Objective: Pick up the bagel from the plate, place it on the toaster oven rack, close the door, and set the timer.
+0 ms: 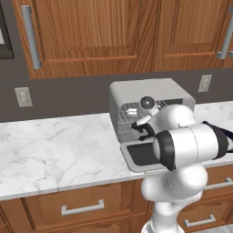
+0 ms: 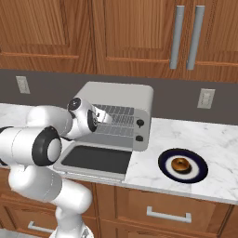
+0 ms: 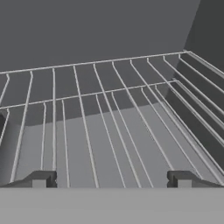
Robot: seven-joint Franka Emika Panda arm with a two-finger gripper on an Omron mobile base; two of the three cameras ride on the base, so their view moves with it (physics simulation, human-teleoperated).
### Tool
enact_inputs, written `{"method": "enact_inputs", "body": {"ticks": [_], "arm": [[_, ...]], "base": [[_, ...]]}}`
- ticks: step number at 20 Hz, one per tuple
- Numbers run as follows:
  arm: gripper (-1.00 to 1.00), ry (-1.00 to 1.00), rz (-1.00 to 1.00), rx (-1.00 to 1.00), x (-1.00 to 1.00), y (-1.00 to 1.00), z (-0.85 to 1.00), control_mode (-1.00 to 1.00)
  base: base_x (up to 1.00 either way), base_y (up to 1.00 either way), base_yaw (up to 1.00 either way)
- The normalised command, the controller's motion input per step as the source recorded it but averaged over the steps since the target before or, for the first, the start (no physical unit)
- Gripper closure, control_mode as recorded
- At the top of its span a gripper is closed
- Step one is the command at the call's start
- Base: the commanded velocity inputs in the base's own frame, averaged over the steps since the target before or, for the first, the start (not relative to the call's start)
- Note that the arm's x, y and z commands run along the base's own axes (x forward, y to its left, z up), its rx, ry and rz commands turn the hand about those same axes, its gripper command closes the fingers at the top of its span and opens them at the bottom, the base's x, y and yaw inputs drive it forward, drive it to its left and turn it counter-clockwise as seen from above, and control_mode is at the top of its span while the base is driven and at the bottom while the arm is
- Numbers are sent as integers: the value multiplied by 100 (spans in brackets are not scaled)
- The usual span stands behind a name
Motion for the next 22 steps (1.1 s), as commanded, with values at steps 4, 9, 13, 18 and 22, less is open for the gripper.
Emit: {"method": "enact_inputs", "body": {"ticks": [4,9,13,18,22], "arm": [[-100,0,0,0,22,0,-20,-100],[-100,0,0,0,19,0,-27,-100],[-100,1,0,0,10,0,-22,-100],[-100,21,0,-5,-12,0,-47,-100],[-100,33,0,-6,-42,0,-56,-100]], "base": [[0,0,0],[0,0,0],[0,0,0],[0,0,0],[0,0,0]]}}
